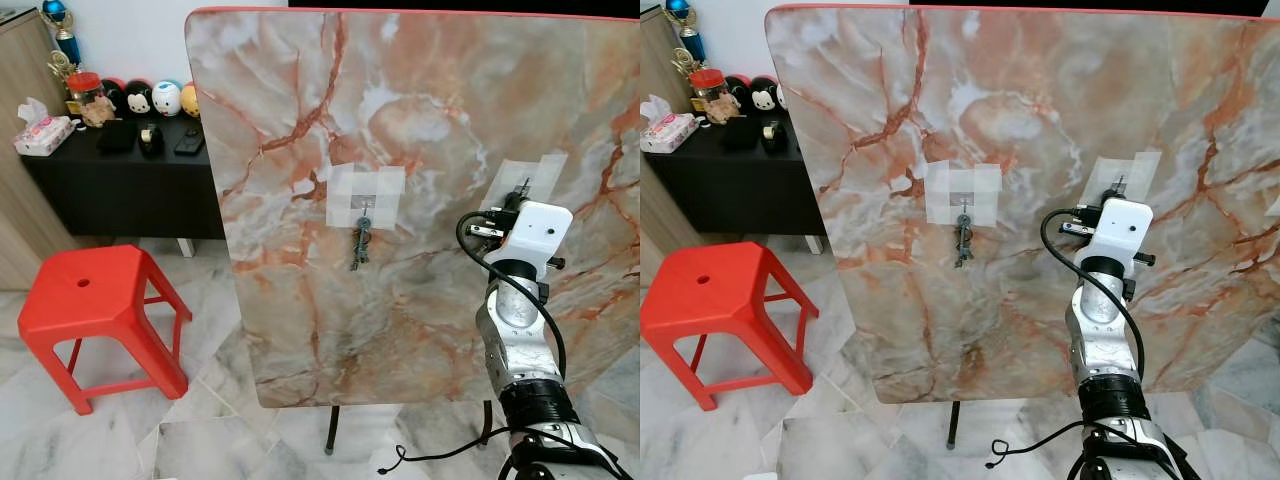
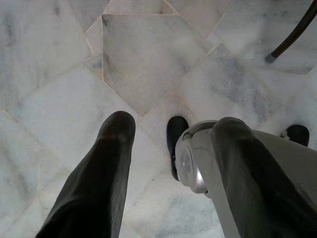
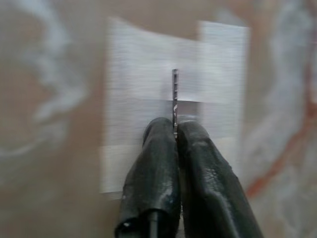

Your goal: Hang keys on a hook

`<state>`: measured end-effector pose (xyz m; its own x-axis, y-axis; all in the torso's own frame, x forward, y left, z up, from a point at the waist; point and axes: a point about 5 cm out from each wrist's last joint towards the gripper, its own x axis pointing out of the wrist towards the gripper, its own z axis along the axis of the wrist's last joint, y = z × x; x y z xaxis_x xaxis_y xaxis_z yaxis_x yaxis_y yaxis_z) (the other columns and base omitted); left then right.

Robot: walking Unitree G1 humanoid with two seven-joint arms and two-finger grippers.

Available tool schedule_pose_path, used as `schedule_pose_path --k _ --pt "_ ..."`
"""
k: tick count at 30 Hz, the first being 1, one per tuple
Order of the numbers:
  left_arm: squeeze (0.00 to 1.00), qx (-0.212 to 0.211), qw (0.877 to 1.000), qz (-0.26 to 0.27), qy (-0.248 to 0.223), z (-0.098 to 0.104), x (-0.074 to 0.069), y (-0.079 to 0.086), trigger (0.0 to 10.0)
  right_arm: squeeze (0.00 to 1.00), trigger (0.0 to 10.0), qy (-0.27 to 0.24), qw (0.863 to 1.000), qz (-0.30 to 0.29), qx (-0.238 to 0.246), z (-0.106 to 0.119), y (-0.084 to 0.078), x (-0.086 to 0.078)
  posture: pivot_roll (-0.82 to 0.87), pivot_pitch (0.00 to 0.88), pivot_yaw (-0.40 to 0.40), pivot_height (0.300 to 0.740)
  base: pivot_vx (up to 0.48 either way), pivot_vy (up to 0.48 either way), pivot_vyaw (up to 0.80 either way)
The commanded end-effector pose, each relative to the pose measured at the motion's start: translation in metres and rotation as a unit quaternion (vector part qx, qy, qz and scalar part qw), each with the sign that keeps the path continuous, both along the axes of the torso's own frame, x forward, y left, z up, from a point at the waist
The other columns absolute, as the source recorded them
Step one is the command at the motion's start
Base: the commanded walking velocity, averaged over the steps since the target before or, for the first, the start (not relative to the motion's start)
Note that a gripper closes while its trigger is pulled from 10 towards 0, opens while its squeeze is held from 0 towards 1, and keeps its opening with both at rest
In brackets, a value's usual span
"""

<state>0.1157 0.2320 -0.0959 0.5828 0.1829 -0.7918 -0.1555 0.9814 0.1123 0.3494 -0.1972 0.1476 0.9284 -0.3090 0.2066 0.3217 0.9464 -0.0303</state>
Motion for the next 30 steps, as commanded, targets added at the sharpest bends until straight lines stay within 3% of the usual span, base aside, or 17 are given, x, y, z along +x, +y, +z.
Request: schedule_pose_path --k 1,8,19,20,21,24,26,30 --pt "0.00 0.000 1.000 -0.004 0.008 -0.002 -0.006 0.000 10.0 1.00 10.0 -0.015 1.000 0.021 -0.008 0.007 0.007 0.003 0.01 0.000 -0.045 0.740 0.000 0.000 0.00" --pt "0.00 0.001 1.000 -0.004 0.007 -0.002 -0.006 0.000 10.0 1.00 10.0 -0.047 0.998 0.049 0.000 0.015 0.016 0.002 0.01 0.000 -0.045 0.740 0.000 0.000 0.00" --pt "0.00 0.001 1.000 -0.007 0.006 -0.002 -0.002 -0.004 10.0 0.98 10.0 -0.042 0.997 0.065 -0.003 0.010 0.019 -0.001 0.01 0.000 -0.047 0.740 0.000 0.000 0.00" --pt "0.00 0.001 1.000 -0.007 0.006 -0.002 -0.002 -0.004 10.0 0.89 10.0 -0.043 0.996 0.073 -0.003 0.009 0.020 -0.002 0.02 0.000 -0.049 0.740 0.000 0.000 0.00" --pt "0.00 0.000 1.000 -0.007 0.006 -0.002 -0.002 -0.004 10.0 0.00 10.0 -0.044 0.995 0.086 -0.008 0.008 0.022 -0.005 0.02 0.000 -0.049 0.740 0.000 0.000 0.00" --pt "0.00 0.000 1.000 -0.006 0.005 -0.002 -0.002 -0.004 10.0 0.00 10.0 -0.035 0.989 0.140 -0.034 -0.001 0.032 -0.017 0.01 0.000 -0.049 0.740 0.000 0.000 0.00" --pt "0.00 -0.001 1.000 -0.006 0.006 -0.002 -0.002 -0.005 10.0 0.00 10.0 0.003 0.980 0.190 -0.058 -0.025 0.038 -0.038 0.01 0.000 -0.051 0.740 0.000 0.000 0.00" --pt "0.00 0.000 1.000 -0.006 0.006 -0.002 -0.003 -0.004 10.0 0.00 10.0 0.036 0.977 0.199 -0.062 -0.042 0.035 -0.051 0.00 0.000 -0.052 0.740 0.000 0.000 0.00"
